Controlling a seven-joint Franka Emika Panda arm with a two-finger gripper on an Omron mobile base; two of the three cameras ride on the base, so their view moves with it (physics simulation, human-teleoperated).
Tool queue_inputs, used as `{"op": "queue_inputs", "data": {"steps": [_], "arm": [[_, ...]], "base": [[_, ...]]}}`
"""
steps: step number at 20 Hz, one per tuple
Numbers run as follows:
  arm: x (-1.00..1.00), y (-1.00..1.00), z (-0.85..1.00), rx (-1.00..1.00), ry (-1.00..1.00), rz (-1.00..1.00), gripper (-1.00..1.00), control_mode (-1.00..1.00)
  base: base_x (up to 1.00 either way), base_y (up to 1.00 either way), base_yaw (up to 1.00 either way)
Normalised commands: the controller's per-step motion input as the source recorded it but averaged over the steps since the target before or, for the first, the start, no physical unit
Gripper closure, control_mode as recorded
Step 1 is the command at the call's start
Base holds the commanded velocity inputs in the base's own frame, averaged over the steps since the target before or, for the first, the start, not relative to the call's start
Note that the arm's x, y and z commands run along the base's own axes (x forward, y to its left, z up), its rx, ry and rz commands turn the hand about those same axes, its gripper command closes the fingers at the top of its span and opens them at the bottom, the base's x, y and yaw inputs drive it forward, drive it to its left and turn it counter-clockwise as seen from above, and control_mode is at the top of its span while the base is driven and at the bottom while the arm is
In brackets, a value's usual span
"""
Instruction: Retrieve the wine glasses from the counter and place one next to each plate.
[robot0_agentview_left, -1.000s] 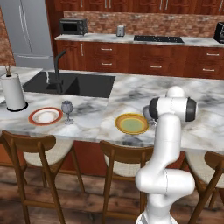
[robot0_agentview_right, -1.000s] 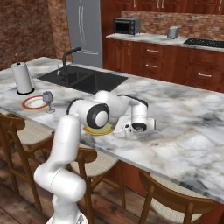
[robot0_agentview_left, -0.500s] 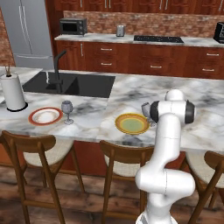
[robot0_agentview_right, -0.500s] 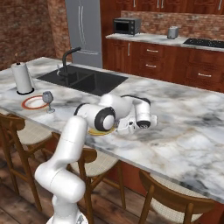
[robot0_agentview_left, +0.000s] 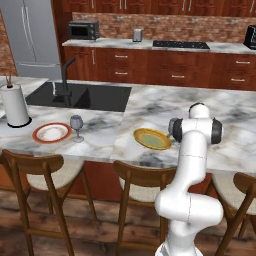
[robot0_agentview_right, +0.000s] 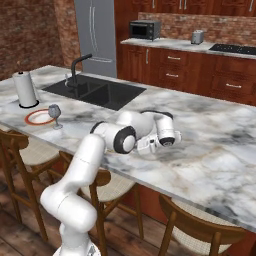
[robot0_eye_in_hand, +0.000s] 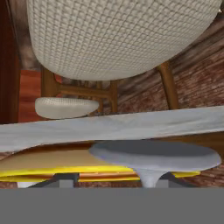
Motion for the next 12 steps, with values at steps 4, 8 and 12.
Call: {"op": "queue_inputs", "data": {"steps": [4, 8, 12], "arm": [[-0.04, -0.16, -0.26, 0.02, -0.08, 0.08, -1.00, -1.00], [0.00, -0.10, -0.11, 0.03, -0.07, 0.04, -1.00, -1.00], [0.00, 0.00, 0.00, 0.01, -0.06, 0.00, -1.00, -1.00]], "base": [[0.00, 0.00, 0.00], [0.00, 0.00, 0.00], [0.00, 0.00, 0.00]]}}
